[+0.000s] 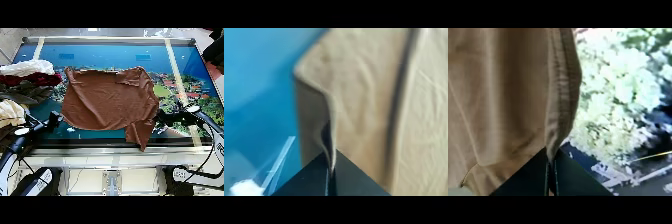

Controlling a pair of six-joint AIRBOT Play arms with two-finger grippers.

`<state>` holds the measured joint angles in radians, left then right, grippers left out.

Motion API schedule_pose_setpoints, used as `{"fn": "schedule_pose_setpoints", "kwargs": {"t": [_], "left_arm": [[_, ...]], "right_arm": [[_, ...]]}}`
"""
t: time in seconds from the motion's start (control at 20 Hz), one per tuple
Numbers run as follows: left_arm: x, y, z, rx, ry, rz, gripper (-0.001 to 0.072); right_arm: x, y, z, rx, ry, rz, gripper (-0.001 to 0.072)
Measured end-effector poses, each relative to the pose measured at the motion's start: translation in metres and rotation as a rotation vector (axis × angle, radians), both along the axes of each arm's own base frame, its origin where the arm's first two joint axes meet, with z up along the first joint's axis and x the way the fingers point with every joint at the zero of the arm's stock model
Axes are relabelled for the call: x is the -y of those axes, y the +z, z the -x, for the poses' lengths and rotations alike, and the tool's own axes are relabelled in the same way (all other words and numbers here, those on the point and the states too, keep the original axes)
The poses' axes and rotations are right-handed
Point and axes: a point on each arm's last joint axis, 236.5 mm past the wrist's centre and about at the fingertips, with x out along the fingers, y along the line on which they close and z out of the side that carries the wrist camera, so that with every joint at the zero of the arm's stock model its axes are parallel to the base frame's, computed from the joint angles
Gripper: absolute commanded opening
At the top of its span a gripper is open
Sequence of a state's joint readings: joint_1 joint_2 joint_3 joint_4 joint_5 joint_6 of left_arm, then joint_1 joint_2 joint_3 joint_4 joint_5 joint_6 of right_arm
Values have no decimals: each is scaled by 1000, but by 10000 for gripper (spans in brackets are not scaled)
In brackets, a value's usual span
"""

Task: Fold the shirts.

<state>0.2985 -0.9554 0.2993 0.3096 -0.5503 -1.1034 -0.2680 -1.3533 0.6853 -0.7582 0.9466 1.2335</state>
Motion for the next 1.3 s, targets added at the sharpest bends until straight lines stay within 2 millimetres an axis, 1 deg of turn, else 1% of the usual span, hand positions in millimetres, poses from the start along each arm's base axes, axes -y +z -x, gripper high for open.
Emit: {"fn": "schedule_pose_setpoints", "kwargs": {"t": [0.05, 0.1, 0.15, 0.2, 0.25, 0.3, 0.35, 0.45, 0.5, 0.55, 0.6, 0.7, 0.75, 0.8, 0.85, 0.9, 0.95, 1.0, 1.05, 1.1, 1.15, 1.25, 1.3], "left_arm": [[1, 13, -6, 37, -43, -26, 12], [3, 33, -12, 87, -97, -64, 11], [3, 55, -17, 134, -140, -100, 12], [1, 82, -21, 191, -181, -143, 12], [-2, 111, -23, 242, -199, -182, 13], [-10, 146, -23, 305, -203, -236, 12], [-17, 181, -19, 372, -201, -299, 12], [-35, 263, -3, 516, -150, -445, 12], [-43, 306, 10, 578, -117, -531, 12], [-47, 342, 25, 620, -99, -621, 12], [-49, 376, 41, 648, -85, -717, 12], [-51, 436, 68, 683, -45, -880, 12], [-51, 463, 77, 702, -28, -936, 12], [-49, 479, 80, 708, -31, -963, 11], [-48, 489, 79, 705, -47, -968, 11], [-48, 492, 74, 700, -69, -948, 11], [-50, 490, 64, 686, -97, -907, 11], [-54, 481, 52, 662, -133, -860, 11], [-56, 469, 39, 632, -175, -800, 11], [-58, 452, 23, 592, -231, -738, 11], [-55, 431, 7, 551, -298, -673, 11], [-49, 386, -25, 453, -412, -593, 11], [-45, 358, -44, 385, -465, -570, 11]], "right_arm": [[-4, 15, -4, 39, 19, -7, 17], [-8, 35, -5, 83, 50, -10, 17], [-10, 60, -8, 140, 78, -5, 17], [-11, 88, -9, 204, 110, 7, 18], [-13, 123, -7, 283, 146, 24, 18], [-14, 161, -5, 369, 173, 45, 17], [-14, 203, 2, 469, 203, 87, 17], [-18, 290, 22, 692, 243, 189, 15], [-20, 331, 36, 802, 253, 253, 13], [-23, 373, 52, 913, 260, 321, 13], [-24, 409, 68, 1009, 260, 395, 12], [-22, 465, 93, 1142, 242, 527, 12], [-17, 484, 100, 1179, 228, 588, 11], [-10, 500, 103, 1203, 210, 641, 12], [-4, 510, 100, 1213, 198, 672, 12], [3, 516, 92, 1207, 186, 694, 13], [11, 517, 80, 1193, 176, 703, 13], [18, 515, 62, 1172, 171, 697, 13], [26, 506, 43, 1135, 172, 685, 13], [33, 493, 20, 1090, 177, 661, 13], [39, 479, -3, 1049, 182, 627, 14], [45, 443, -49, 958, 200, 535, 13], [48, 419, -72, 903, 209, 491, 13]]}}
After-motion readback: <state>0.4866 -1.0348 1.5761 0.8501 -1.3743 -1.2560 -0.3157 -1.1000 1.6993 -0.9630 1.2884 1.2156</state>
